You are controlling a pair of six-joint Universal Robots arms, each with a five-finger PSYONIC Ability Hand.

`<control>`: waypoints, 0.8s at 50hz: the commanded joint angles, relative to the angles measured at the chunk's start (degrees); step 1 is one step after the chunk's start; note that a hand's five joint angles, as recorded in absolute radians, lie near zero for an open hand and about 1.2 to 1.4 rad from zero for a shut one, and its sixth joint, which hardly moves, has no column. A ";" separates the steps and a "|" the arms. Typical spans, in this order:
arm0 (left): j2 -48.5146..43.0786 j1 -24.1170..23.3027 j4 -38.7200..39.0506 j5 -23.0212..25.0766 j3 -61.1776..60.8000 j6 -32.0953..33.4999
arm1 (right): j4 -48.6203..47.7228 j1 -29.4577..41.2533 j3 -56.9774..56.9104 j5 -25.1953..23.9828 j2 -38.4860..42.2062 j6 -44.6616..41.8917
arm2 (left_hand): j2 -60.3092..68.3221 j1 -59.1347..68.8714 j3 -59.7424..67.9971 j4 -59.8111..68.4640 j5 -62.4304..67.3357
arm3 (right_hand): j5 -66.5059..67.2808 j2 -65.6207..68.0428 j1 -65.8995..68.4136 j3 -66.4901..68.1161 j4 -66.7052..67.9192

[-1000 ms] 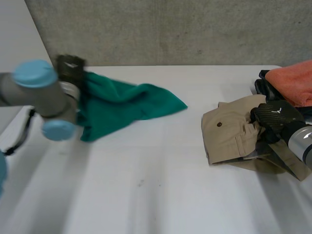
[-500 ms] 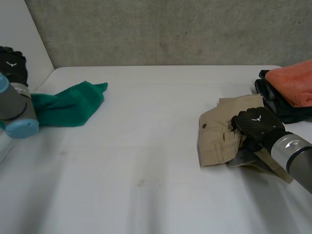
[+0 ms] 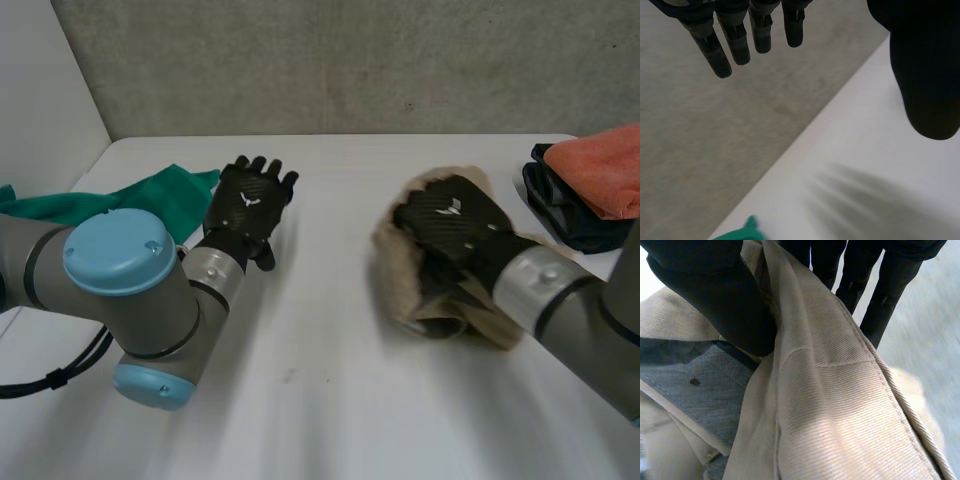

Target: Fold the laundry.

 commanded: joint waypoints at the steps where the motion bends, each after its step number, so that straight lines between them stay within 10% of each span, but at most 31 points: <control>1: 5.75 4.92 -0.28 -8.13 0.38 -0.18 | 2.28 10.44 -8.57 -6.30 0.84 5.28 | -1.71 -0.58 -2.24 -1.60 -2.68 | 14.72 12.86 20.29 12.68 10.60; 9: 15.50 10.89 -0.28 -9.28 -5.33 -0.09 | 5.10 11.25 -10.77 -19.57 0.84 6.60 | -1.71 -0.58 -2.24 -1.60 -2.68 | 14.72 12.86 20.29 12.68 10.60; 22: 15.87 10.81 -0.19 -5.77 -10.78 -0.88 | 4.31 -7.13 -18.85 -18.62 14.02 -2.18 | -1.71 -0.58 -2.24 -1.60 -2.68 | 14.72 12.86 20.29 12.68 10.60; 25: 14.99 9.59 -0.28 -5.41 -11.22 -2.11 | 3.69 -7.66 -22.98 -14.85 19.98 -6.57 | -1.71 -0.58 -2.24 -1.60 -2.68 | 12.95 11.09 18.52 10.91 8.83; 29: 11.83 5.72 -0.37 -5.41 -11.05 -3.08 | 1.33 -7.66 -26.32 -6.79 25.70 -12.01 | -1.71 -0.58 -2.24 -1.60 -2.68 | -50.16 -52.01 -44.58 -52.19 -54.27; 40: 12.00 4.22 -4.41 -5.41 -13.16 -3.26 | -3.87 -7.48 -22.91 12.14 20.37 -7.65 | -1.33 -0.20 -1.86 -1.22 -2.30 | -55.28 -57.14 -49.71 -57.32 -59.40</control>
